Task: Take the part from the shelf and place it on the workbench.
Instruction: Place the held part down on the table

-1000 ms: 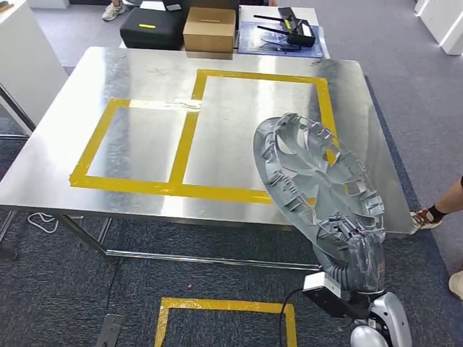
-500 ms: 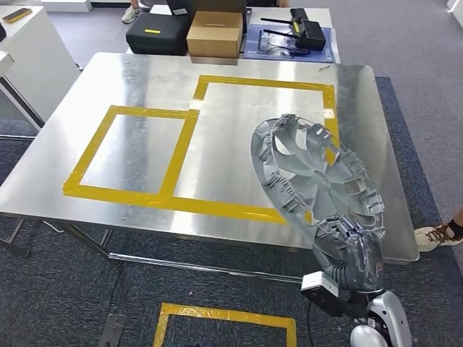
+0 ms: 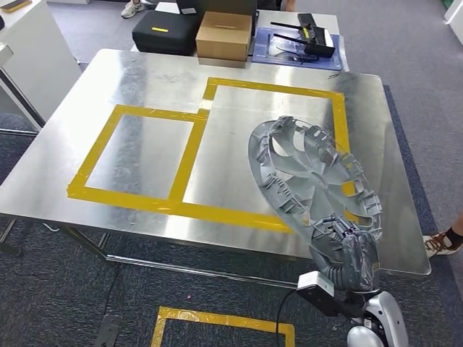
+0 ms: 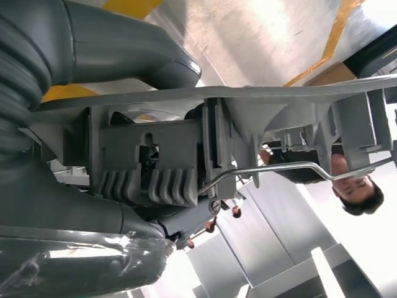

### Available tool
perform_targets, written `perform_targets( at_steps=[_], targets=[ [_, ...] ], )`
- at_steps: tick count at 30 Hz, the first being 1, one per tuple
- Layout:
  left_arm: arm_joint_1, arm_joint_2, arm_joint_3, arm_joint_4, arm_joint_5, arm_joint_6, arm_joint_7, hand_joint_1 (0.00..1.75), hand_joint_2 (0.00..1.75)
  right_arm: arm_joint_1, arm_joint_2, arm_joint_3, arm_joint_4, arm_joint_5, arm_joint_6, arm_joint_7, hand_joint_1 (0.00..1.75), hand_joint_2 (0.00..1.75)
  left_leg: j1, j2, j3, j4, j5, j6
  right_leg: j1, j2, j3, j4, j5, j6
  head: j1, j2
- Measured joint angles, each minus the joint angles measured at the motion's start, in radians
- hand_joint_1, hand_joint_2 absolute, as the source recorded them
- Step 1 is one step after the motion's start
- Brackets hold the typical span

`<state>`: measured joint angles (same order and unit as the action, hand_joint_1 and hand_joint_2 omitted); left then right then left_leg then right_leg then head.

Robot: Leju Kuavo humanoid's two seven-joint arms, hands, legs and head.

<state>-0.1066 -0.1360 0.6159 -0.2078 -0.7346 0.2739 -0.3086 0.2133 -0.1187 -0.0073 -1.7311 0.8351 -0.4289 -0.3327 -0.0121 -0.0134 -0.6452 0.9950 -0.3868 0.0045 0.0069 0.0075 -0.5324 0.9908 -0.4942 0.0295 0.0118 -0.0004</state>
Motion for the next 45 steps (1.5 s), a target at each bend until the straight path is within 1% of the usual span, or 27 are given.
perform_targets(
  at_steps=[6,9,13,15,21,25,28,30,34,38,42,45],
  targets=[
    [0.0,0.0,0.001,0.0,-0.012,-0.006,0.004,0.0,1.75,-0.006,-0.018,-0.018,0.001,0.02,-0.02,0.031,1.75,1.75,0.0,0.0,0.001,0.0,0.001,0.003,0.0,0.0,-0.001,-0.001,0.002,0.005,0.0,0.0],
    [-0.001,0.0,0.001,0.0,-0.025,-0.011,0.007,0.0,1.75,-0.033,-0.048,-0.055,0.029,-0.01,-0.003,0.066,1.75,1.75,0.0,0.0,0.001,0.0,0.002,0.004,0.0,0.0,-0.001,-0.001,0.003,0.007,-0.001,0.0],
    [-0.005,0.0,0.001,0.0,-0.044,-0.022,0.008,0.0,1.75,-0.111,-0.124,-0.159,0.151,-0.078,0.039,0.059,1.75,1.75,0.0,0.0,0.002,0.0,0.004,0.006,0.0,0.0,-0.001,-0.001,0.004,0.009,0.0,0.0],
    [-0.005,0.0,0.0,0.0,-0.052,-0.027,0.007,0.0,1.75,-0.15,-0.164,-0.213,0.225,-0.085,0.054,0.059,1.75,1.75,-0.001,0.0,0.002,0.0,0.005,0.008,-0.001,-0.001,0.001,-0.001,0.006,0.01,0.0,0.0],
    [-0.005,0.002,0.0,0.0,-0.071,-0.039,0.007,0.0,1.75,-0.267,-0.312,-0.356,0.472,-0.094,0.124,0.041,1.75,1.75,-0.004,-0.001,0.002,0.0,0.007,0.01,-0.003,-0.001,0.004,-0.001,0.008,0.014,0.0,0.0],
    [-0.007,0.004,-0.001,0.0,-0.085,-0.049,0.007,0.0,1.75,-0.367,-0.404,-0.397,0.639,-0.053,0.159,0.035,1.75,1.75,-0.004,-0.001,0.002,0.0,0.007,0.011,-0.004,0.0,0.003,-0.001,0.009,0.015,0.0,0.0],
    [-0.01,0.003,-0.002,0.0,-0.09,-0.051,0.008,0.0,1.75,-0.43,-0.449,-0.4,0.724,-0.038,0.163,0.035,1.75,1.75,-0.004,-0.001,0.002,0.0,0.008,0.011,-0.004,-0.001,0.003,-0.001,0.009,0.015,0.0,0.0],
    [-0.011,0.003,-0.003,0.0,-0.092,-0.052,0.008,0.0,1.75,-0.454,-0.464,-0.4,0.759,-0.034,0.163,0.034,1.75,1.75,-0.004,-0.001,0.002,0.0,0.008,0.011,-0.004,-0.001,0.003,-0.001,0.009,0.015,0.0,0.0],
    [-0.013,0.003,-0.003,0.0,-0.092,-0.054,0.008,0.0,1.75,-0.483,-0.475,-0.398,0.81,-0.023,0.163,0.034,1.75,1.75,-0.004,-0.001,0.002,-0.001,0.008,0.011,-0.003,-0.001,0.003,-0.001,0.009,0.015,0.0,0.0],
    [-0.015,0.001,-0.003,0.0,-0.105,-0.061,0.009,0.0,1.75,-0.543,-0.484,-0.379,0.858,0.038,0.168,0.052,1.75,1.75,-0.004,-0.001,0.002,-0.002,0.009,0.01,-0.004,0.0,0.003,-0.001,0.009,0.015,0.0,0.0],
    [-0.017,-0.005,-0.005,0.0,-0.123,-0.065,0.013,0.0,1.75,-0.648,-0.488,-0.314,0.926,0.122,0.171,0.069,1.75,1.75,-0.004,0.0,0.002,-0.002,0.01,0.009,-0.003,0.0,0.003,-0.001,0.009,0.014,0.0,0.0],
    [-0.017,-0.009,-0.005,0.0,-0.133,-0.068,0.017,0.0,1.75,-0.721,-0.474,-0.238,0.971,0.186,0.17,0.068,1.75,1.75,-0.004,0.0,0.002,-0.002,0.011,0.008,-0.003,0.0,0.003,-0.001,0.01,0.015,0.0,0.0]
  ],
)
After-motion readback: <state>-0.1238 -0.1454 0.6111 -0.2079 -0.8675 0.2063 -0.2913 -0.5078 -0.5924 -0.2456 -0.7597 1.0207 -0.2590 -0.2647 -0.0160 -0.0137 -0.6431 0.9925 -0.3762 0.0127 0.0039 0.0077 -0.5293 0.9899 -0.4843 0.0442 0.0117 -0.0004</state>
